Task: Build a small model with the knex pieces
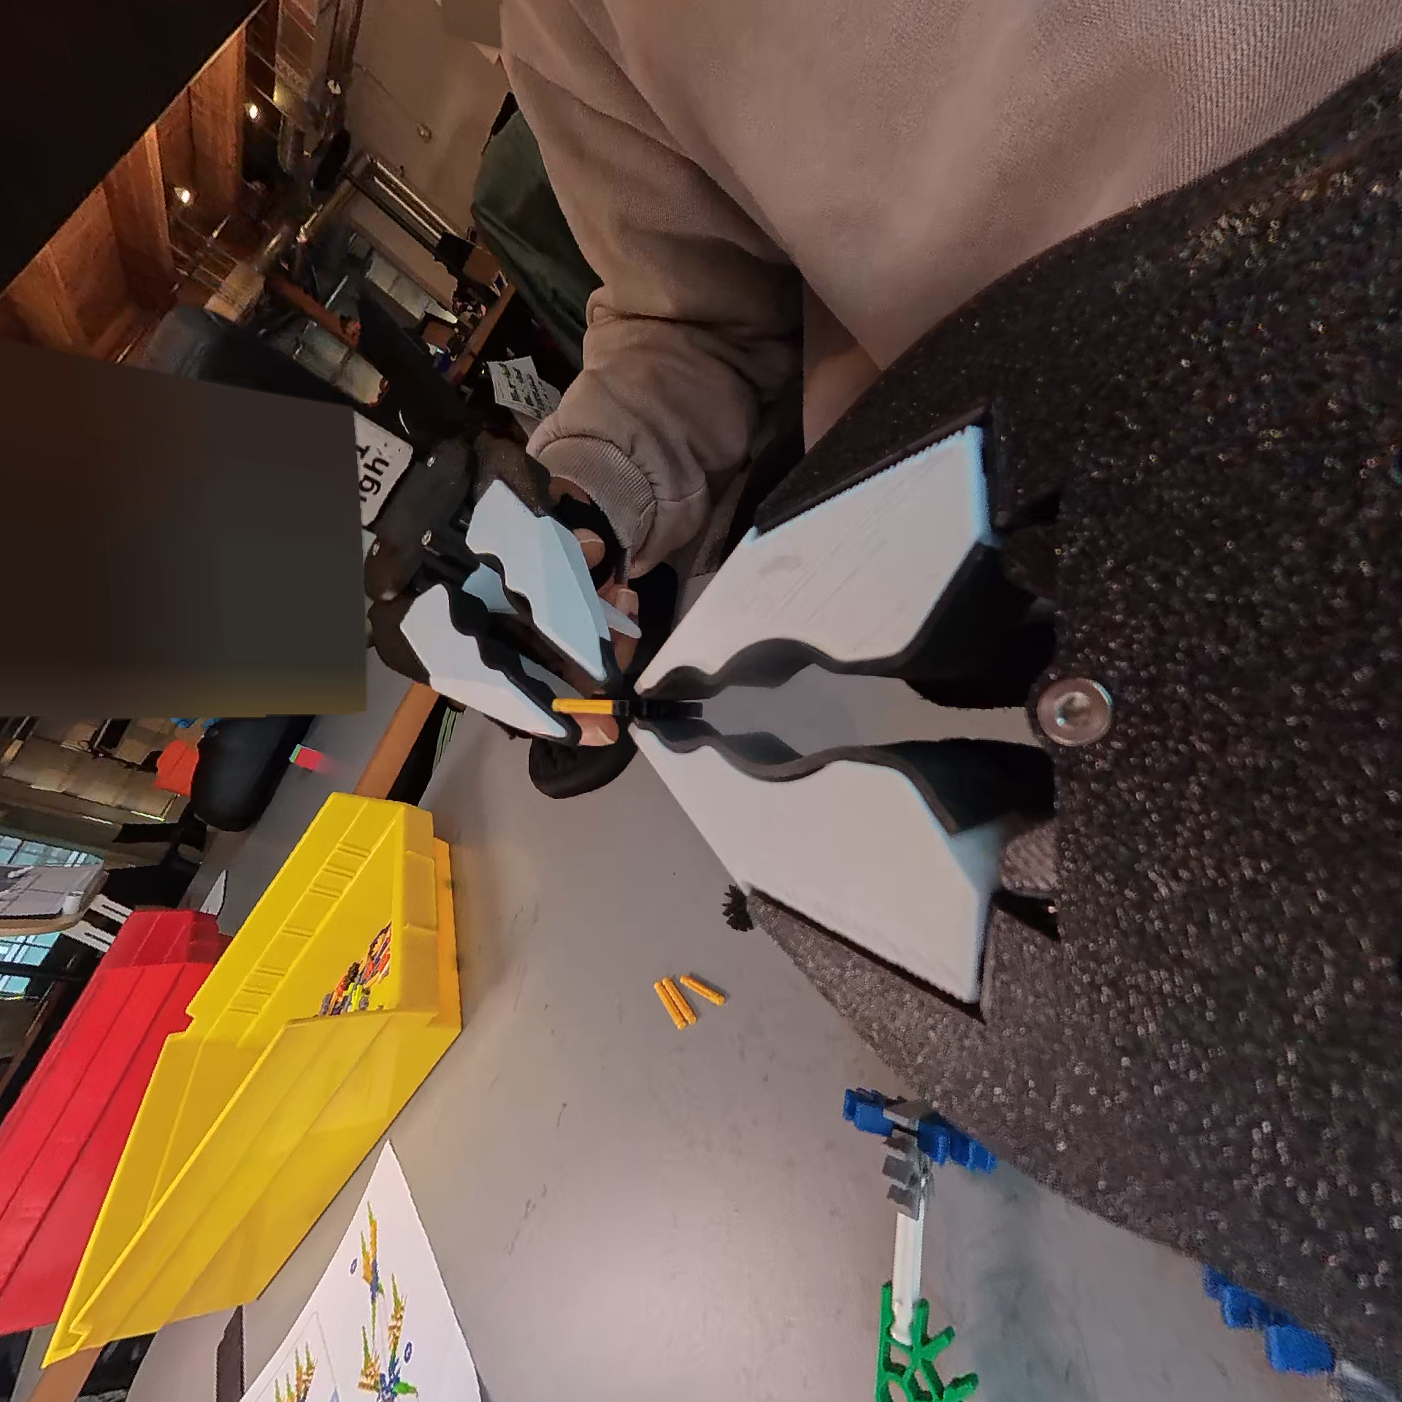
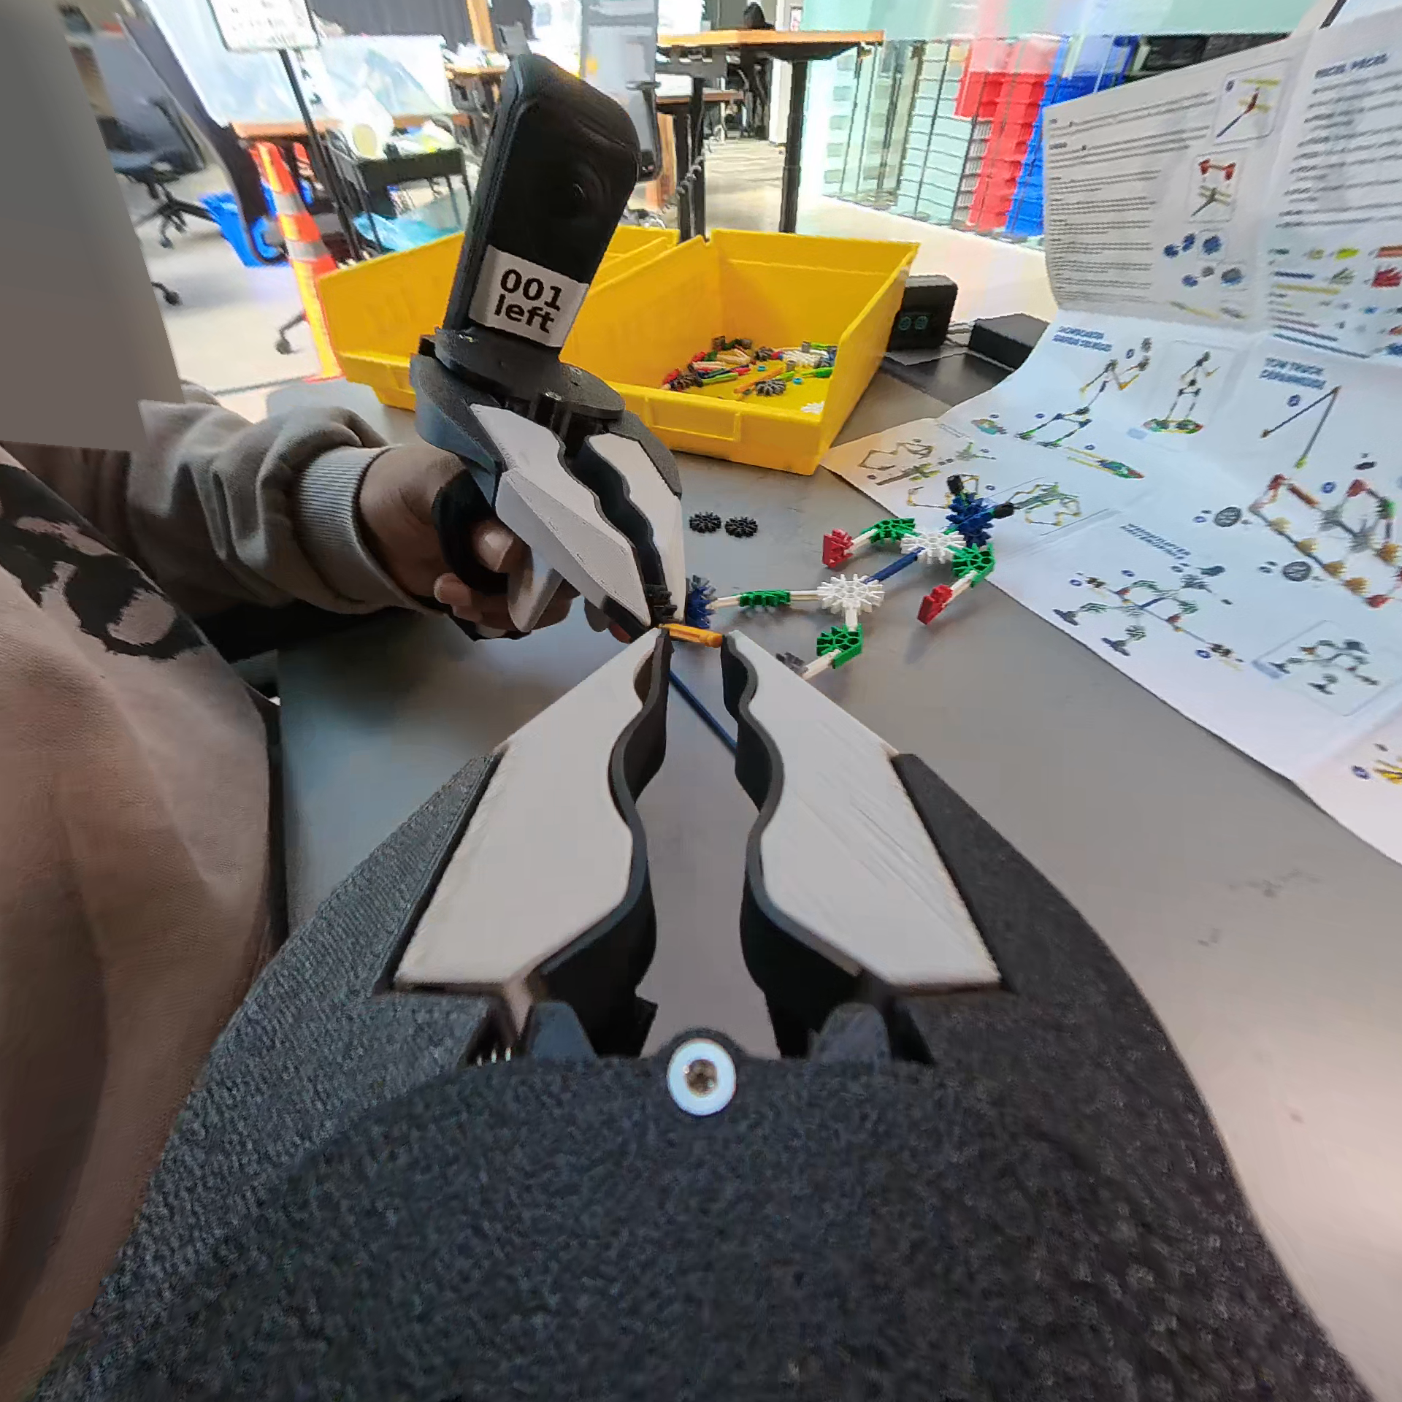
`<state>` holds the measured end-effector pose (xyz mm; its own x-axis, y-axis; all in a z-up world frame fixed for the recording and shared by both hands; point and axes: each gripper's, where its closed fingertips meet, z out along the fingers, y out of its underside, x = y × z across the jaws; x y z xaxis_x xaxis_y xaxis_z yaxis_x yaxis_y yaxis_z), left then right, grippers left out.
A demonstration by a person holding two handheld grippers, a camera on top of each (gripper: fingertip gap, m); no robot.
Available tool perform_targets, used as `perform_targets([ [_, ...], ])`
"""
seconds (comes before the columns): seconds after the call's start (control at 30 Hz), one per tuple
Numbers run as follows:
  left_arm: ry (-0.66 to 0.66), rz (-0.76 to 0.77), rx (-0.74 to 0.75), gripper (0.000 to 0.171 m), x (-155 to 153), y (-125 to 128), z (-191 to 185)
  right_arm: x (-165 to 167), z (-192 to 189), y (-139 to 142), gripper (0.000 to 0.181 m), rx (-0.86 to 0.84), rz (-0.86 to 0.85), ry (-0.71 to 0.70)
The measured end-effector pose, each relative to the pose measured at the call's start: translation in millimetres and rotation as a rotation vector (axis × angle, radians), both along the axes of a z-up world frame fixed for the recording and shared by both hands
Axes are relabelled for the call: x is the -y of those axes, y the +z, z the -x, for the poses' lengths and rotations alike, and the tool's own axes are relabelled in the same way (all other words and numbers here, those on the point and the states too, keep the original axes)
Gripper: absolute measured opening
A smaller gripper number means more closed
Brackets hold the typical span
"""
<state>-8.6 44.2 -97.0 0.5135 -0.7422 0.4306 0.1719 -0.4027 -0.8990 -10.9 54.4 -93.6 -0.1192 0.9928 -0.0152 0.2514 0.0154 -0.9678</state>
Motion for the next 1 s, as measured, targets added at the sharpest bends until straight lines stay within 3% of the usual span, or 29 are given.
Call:
perform_targets([
  [0.17, -0.018, -0.008, 0.017, 0.001, 2.3, 3.8, -0.8, 4.0, 2.8, 6.0, 0.006, -0.052, 0.157, 0.066],
  [0.27, -0.009, -0.002, 0.026, 0.001, 1.3, 4.7, 0.5, 5.0, 3.3, 8.6, 0.003, -0.078, 0.162, 0.07],
  [0.33, 0.007, 0.011, 0.04, 0.001, -0.6, 4.9, 3.1, 4.8, 5.6, 9.7, 0.002, -0.105, 0.093, 0.03],
  [0.57, 0.048, 0.052, 0.091, 0.001, -6.4, 3.7, 10.2, 5.2, 11.9, 9.9, 0.001, -0.137, -0.41, -0.179],
  [0.7, 0.057, 0.067, 0.131, 0.001, -7.7, 5.5, 12.9, 5.7, 14.8, 11.1, 0.001, -0.163, -0.586, -0.261],
  [1.0, 0.088, 0.028, 0.101, 0.001, -9.9, 6.9, 17.9, 4.9, 20.1, 11.4, 0.001, -0.149, -0.645, -0.304],
])
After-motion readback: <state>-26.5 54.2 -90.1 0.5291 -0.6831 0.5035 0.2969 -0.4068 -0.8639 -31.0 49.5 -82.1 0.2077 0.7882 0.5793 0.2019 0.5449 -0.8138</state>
